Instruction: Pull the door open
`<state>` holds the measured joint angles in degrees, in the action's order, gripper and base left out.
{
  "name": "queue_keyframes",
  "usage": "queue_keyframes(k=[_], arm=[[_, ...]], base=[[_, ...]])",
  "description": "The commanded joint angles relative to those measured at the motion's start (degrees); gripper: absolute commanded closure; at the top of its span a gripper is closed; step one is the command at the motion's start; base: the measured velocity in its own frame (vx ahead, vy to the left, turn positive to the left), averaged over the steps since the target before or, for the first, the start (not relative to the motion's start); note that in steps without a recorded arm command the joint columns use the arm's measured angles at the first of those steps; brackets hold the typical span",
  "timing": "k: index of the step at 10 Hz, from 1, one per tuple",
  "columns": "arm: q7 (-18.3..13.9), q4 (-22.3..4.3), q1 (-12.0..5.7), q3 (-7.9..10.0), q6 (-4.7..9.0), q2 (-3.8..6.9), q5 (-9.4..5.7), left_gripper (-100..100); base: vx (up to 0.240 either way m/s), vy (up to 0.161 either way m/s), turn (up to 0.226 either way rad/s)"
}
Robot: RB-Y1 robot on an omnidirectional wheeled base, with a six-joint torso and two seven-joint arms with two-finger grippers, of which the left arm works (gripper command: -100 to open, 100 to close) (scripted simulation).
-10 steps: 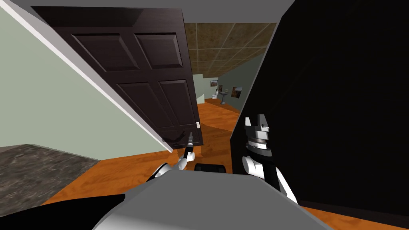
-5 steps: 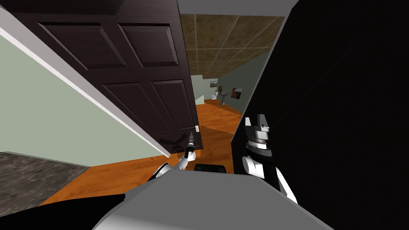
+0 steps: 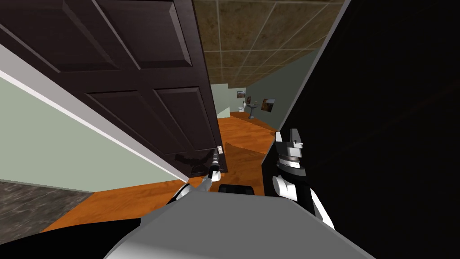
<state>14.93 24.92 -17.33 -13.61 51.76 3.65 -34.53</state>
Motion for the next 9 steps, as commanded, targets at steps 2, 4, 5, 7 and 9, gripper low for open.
queue_keyframes(k=[2,4,5,7,9], arm=[[-0.14,0.0,0.04,0.08,0.0,-0.42,-0.1,-100],[-0.14,-0.05,0.04,0.06,0.07,-0.34,-0.07,100],[-0.14,-0.05,0.04,0.06,0.07,-0.34,-0.07,100],[-0.14,-0.05,0.04,0.06,0.07,-0.34,-0.07,100],[-0.14,-0.05,0.04,0.06,0.07,-0.34,-0.07,100]], base=[[0.211,-0.066,0.028],[0.034,-0.015,0.012],[-0.046,0.008,-0.03],[-0.014,0.009,-0.01],[0.0,0.0,0.0]])
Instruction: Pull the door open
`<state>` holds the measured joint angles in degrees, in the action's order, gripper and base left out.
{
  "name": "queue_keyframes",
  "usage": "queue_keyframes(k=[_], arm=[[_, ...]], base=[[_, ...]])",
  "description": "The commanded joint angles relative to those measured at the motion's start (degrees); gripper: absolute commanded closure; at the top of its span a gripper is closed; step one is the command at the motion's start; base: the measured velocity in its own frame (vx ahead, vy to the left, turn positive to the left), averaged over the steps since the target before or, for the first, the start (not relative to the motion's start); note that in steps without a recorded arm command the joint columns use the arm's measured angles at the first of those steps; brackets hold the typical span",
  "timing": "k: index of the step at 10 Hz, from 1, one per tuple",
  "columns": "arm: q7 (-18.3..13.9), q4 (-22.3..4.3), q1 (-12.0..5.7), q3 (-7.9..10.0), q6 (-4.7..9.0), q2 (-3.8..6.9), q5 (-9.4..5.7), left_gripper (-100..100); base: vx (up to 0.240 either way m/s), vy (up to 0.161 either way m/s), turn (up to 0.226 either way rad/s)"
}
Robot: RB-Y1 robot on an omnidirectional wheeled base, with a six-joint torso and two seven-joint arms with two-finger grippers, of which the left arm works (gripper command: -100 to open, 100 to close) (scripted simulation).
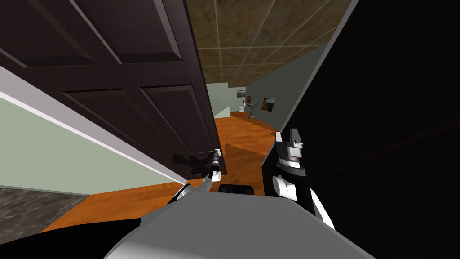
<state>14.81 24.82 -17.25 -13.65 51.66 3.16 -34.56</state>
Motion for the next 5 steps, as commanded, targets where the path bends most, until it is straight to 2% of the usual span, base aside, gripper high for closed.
queue_keyframes(k=[1,3,5], arm=[[-0.2,-0.06,0.06,-0.03,-0.14,0.41,0.03,100],[-0.42,-0.12,0.12,-0.07,-0.28,0.82,0.08,100],[-0.76,-0.21,0.2,-0.14,-0.49,1.45,0.15,100]], base=[[-0.114,0.016,-0.03],[-0.162,0.017,-0.036],[-0.212,0.05,-0.035]])
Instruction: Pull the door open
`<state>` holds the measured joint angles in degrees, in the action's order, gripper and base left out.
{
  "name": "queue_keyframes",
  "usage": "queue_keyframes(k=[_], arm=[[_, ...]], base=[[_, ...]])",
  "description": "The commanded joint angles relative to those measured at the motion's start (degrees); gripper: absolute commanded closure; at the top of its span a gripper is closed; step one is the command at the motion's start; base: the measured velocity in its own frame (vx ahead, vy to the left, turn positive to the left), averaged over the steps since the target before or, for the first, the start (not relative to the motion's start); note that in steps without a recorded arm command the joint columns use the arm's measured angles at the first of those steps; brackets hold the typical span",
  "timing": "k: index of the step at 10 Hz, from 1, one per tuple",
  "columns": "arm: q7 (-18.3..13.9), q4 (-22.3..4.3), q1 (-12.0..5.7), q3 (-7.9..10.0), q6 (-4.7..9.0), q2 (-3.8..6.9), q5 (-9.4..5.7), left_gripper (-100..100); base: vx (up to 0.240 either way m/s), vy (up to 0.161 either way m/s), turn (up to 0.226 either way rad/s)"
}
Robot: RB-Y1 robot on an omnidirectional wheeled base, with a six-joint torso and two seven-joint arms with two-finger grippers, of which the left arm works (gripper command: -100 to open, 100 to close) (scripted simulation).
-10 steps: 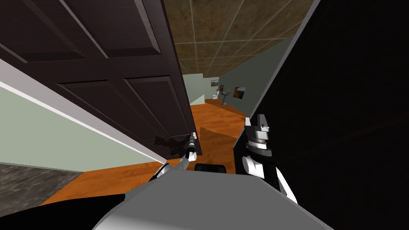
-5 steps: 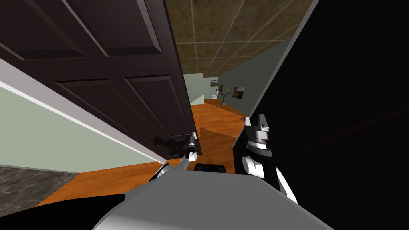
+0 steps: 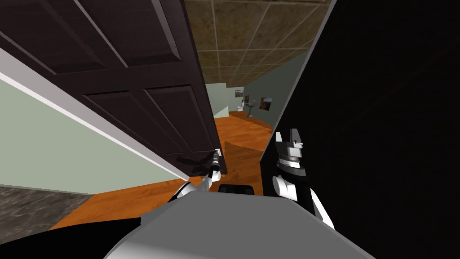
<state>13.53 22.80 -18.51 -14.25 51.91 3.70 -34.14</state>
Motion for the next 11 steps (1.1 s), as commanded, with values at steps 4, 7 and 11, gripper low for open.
queue_keyframes(k=[4,7,11], arm=[[-0.29,1.63,1.66,0.28,-1.18,2.29,-0.06,100],[-0.29,1.87,1.66,0.28,-1.18,2.29,-0.06,100],[-1.32,1.95,1.95,-0.42,-1.78,2.8,0.57,-100]], base=[[-0.15,-0.006,0.006],[-0.077,0.011,0.021],[-0.121,0.005,0.028]])
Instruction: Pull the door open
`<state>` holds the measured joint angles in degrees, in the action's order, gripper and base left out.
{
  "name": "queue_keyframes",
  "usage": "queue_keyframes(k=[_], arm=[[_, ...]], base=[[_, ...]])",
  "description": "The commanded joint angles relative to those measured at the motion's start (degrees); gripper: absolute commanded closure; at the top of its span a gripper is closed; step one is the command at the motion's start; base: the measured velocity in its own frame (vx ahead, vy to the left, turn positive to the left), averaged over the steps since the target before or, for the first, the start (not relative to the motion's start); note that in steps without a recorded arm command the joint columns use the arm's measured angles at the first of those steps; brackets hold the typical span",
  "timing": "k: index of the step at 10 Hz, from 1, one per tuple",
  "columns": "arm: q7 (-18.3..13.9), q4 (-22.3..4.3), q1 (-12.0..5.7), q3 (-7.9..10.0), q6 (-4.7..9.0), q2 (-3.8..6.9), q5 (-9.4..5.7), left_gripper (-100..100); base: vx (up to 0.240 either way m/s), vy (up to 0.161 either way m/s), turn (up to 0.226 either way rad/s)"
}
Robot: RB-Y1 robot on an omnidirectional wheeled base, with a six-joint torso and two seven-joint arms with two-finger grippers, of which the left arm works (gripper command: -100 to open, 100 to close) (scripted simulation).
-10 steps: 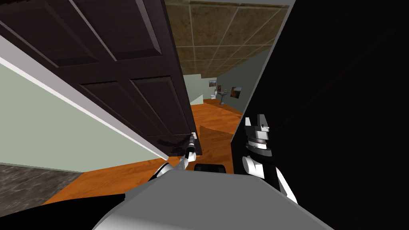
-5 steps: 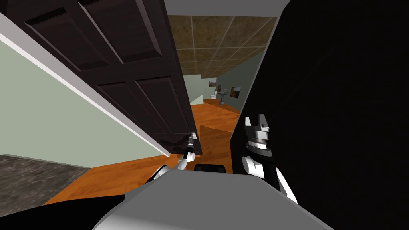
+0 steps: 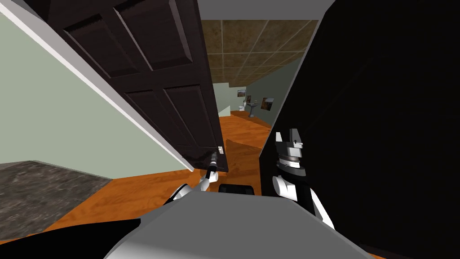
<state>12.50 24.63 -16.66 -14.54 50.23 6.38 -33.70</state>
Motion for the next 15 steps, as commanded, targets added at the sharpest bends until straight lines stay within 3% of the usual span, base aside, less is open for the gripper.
queue_keyframes(k=[1,4,7,11,15], arm=[[-0.86,0.18,0.18,-0.4,-0.11,0.36,0.38,-100],[-3.15,0.52,0.42,-1.53,-0.07,1.27,1.37,-100],[-6.01,1.19,0.57,-3.0,0.21,2.47,2.5,-100],[-5.05,0.3,0.05,-2.41,0.78,1.58,2.08,-100],[-4.46,0.06,-0.2,-2.07,1.15,0.99,1.87,-100]], base=[[-0.192,-0.036,0.005],[-0.202,0.051,-0.065],[-0.167,0.055,-0.223],[0.09,-0.02,0.123],[0.221,-0.02,-0.081]])
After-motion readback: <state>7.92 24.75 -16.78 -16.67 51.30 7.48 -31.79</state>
